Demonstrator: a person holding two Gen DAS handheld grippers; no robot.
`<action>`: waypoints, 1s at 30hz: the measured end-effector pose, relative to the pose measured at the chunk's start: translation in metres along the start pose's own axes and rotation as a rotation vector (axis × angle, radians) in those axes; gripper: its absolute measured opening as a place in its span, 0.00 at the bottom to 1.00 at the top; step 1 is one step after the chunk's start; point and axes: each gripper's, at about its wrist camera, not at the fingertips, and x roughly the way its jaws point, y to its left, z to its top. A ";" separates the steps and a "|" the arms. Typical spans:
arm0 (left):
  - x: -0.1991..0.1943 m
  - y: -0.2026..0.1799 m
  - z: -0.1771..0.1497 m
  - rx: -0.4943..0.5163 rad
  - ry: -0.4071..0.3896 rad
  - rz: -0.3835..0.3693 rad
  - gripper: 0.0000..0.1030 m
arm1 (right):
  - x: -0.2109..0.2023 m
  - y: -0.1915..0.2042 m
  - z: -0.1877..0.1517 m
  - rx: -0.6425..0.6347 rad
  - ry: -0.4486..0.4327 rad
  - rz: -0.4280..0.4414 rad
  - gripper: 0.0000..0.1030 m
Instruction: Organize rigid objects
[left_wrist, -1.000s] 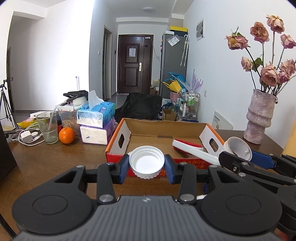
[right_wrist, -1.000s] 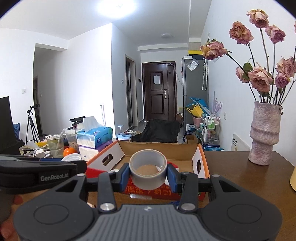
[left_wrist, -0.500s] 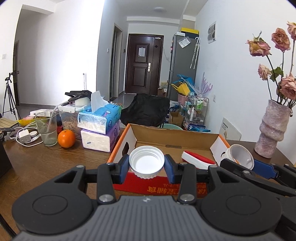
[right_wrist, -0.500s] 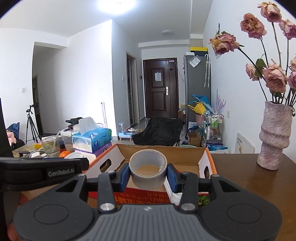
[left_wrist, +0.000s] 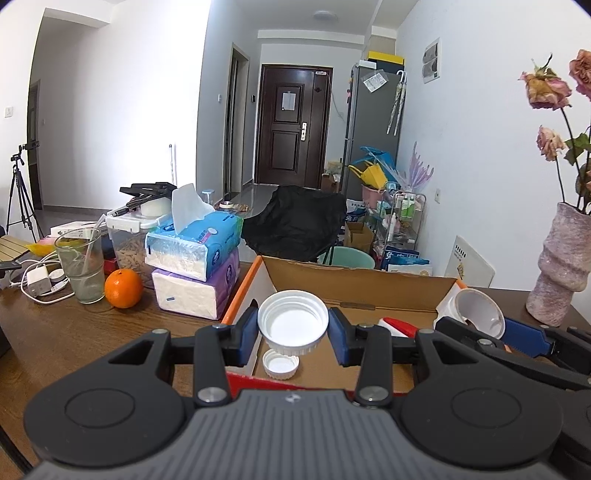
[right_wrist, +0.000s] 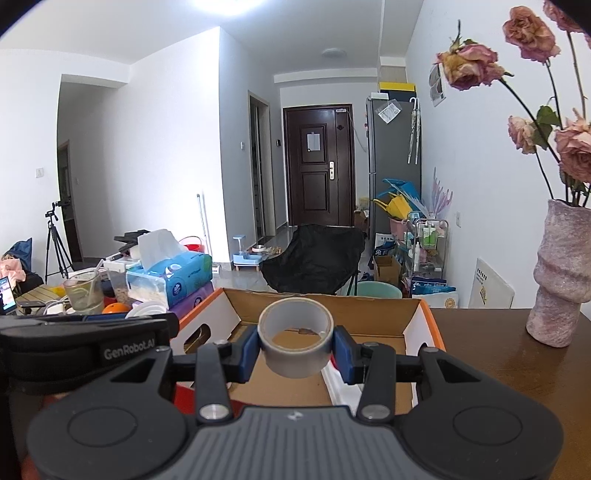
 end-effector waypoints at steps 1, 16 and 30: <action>0.003 0.000 0.001 0.002 0.000 0.001 0.40 | 0.004 0.000 0.001 -0.001 0.004 -0.001 0.40; 0.051 0.002 0.018 0.021 0.007 0.016 0.40 | 0.048 0.000 0.013 -0.026 0.044 -0.009 0.40; 0.081 -0.005 0.022 0.054 0.028 0.016 0.40 | 0.077 0.001 0.015 -0.039 0.099 -0.015 0.40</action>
